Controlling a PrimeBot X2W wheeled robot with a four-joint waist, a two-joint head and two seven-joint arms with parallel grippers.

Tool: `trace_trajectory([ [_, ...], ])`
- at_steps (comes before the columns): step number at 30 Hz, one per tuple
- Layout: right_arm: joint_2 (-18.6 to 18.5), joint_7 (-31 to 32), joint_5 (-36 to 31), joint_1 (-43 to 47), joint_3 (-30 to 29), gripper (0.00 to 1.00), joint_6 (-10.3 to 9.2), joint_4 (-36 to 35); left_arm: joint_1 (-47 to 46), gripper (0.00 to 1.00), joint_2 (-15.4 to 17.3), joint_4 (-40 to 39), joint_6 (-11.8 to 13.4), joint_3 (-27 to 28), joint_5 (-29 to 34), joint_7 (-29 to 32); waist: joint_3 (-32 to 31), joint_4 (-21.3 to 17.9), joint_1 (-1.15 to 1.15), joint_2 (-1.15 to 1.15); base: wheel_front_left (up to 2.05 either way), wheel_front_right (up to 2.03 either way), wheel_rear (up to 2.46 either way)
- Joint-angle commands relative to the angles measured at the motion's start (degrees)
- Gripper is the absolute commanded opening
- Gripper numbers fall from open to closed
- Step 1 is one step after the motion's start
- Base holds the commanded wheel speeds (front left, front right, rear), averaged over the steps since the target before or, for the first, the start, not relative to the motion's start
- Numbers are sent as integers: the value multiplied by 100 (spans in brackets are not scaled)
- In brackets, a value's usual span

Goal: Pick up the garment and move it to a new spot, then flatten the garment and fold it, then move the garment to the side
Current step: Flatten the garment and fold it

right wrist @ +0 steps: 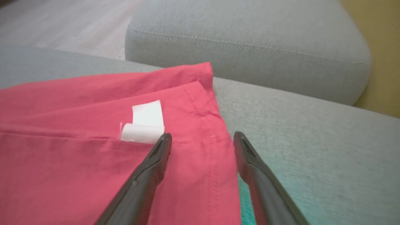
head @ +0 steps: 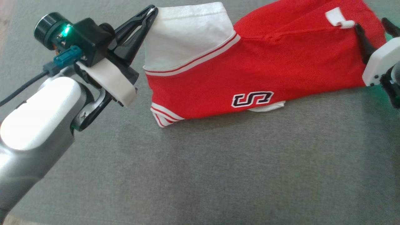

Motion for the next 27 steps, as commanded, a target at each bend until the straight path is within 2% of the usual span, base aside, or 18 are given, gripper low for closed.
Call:
trace_trajectory([
  [1,-156,57,76,-148,129,100,-4,-79,-207,0,249,-157,62,269,54,9,119,138,-1,0,0,0,0],
  [6,-298,315,295,-436,530,100,-4,289,-192,0,271,-187,76,226,69,42,133,216,-1,0,0,0,0],
  [9,-260,367,403,-520,647,99,-4,506,-162,0,303,-196,79,210,46,69,93,202,-1,0,0,0,0],
  [10,-246,381,429,-533,687,89,-4,573,-151,0,318,-200,84,208,38,81,77,187,-1,0,0,0,0],
  [11,-234,379,458,-547,714,73,-4,645,-138,0,338,-204,91,207,30,93,56,164,-1,0,0,0,0],
  [12,-218,368,483,-557,752,36,-4,699,-127,0,361,-210,99,207,20,109,39,141,-1,0,0,0,0],
  [14,-149,314,541,-564,825,0,-4,756,-97,0,416,-227,124,213,12,121,-14,67,-1,0,0,0,0],
  [20,-19,-218,717,-479,981,0,-4,698,126,0,627,-353,282,267,15,-27,-264,-288,-1,0,0,0,0],
  [27,-151,-824,987,56,1038,0,-4,277,832,0,1135,-933,685,381,-76,-335,-669,-820,-1,0,0,0,0],
])
